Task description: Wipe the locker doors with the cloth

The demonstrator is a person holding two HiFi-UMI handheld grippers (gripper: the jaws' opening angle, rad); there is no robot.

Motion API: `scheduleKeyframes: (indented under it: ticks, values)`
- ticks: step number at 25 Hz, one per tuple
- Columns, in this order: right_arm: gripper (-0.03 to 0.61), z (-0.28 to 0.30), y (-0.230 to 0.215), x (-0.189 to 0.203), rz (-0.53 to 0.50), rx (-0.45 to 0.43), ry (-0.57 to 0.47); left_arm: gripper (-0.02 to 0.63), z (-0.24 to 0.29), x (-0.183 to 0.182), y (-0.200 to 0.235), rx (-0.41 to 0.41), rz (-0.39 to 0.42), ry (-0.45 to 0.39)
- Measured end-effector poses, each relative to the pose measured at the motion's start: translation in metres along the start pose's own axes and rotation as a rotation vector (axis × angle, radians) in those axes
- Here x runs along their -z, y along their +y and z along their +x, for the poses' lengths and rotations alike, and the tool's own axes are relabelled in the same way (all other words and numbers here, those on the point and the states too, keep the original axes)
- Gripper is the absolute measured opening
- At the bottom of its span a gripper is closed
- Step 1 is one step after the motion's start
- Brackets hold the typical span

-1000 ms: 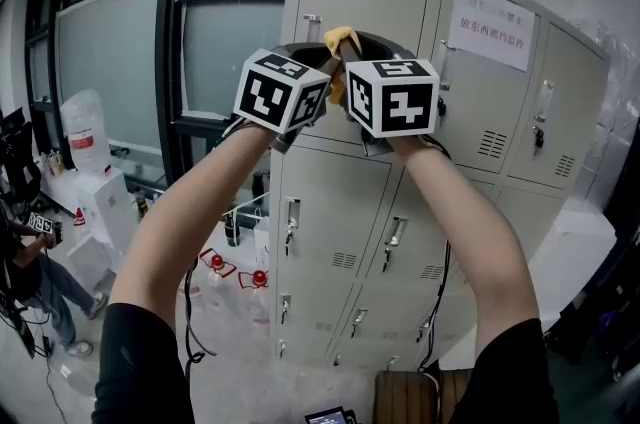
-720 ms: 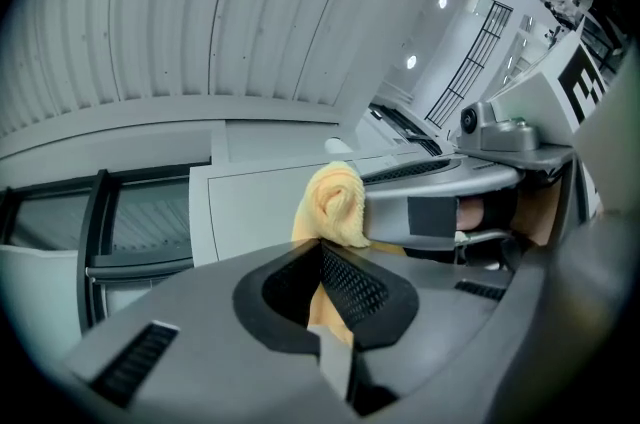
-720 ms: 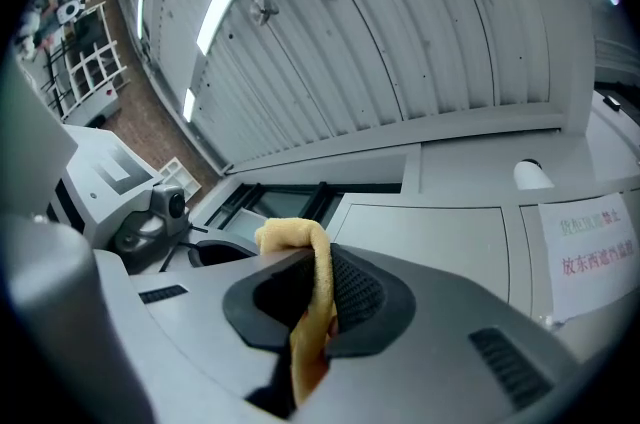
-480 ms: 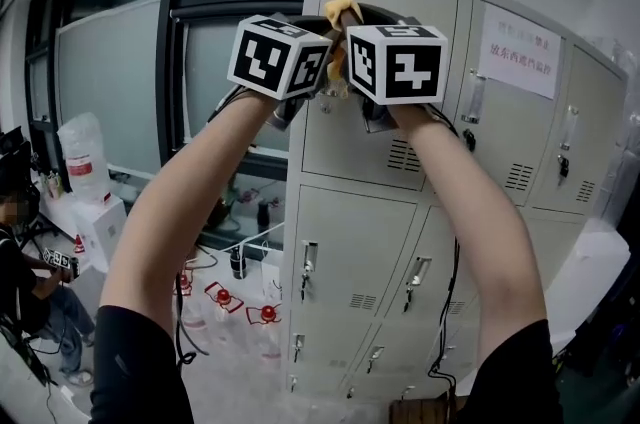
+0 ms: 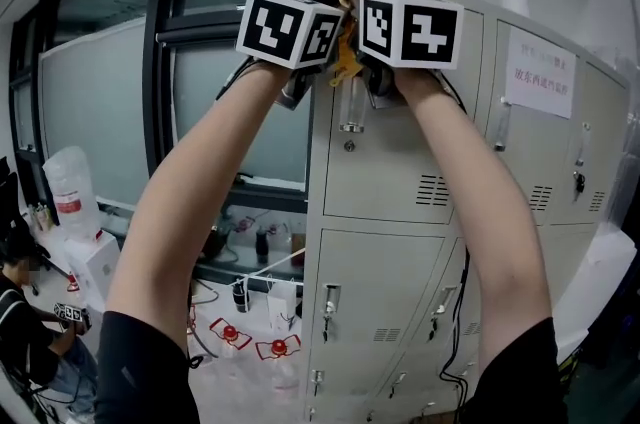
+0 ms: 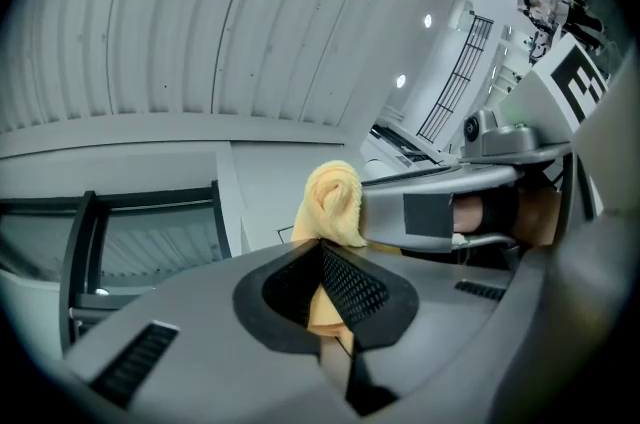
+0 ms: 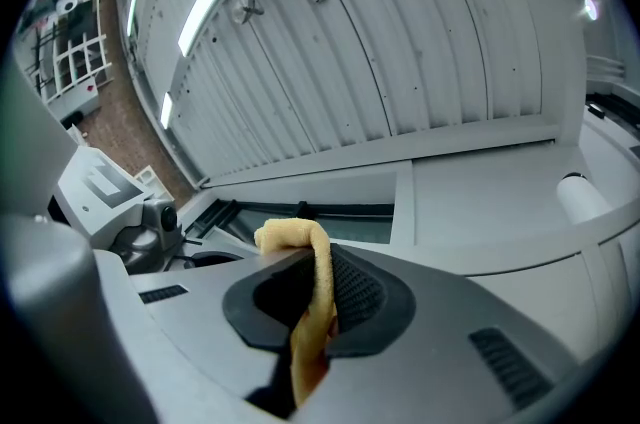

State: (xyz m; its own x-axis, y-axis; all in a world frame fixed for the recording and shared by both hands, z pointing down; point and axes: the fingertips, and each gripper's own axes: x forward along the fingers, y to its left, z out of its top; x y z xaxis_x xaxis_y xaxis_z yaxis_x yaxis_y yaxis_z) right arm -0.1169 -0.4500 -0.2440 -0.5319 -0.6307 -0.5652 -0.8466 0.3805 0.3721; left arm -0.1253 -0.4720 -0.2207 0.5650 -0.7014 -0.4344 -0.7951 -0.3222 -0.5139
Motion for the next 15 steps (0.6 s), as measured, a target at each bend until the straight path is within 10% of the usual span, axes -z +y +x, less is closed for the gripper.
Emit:
scheduleKeyframes:
  ticks: [15]
  values:
    - [0.051, 0.026, -0.015, 0.015, -0.042, 0.004, 0.040, 0.021, 0.025, 0.012, 0.012, -0.018, 0.046, -0.005]
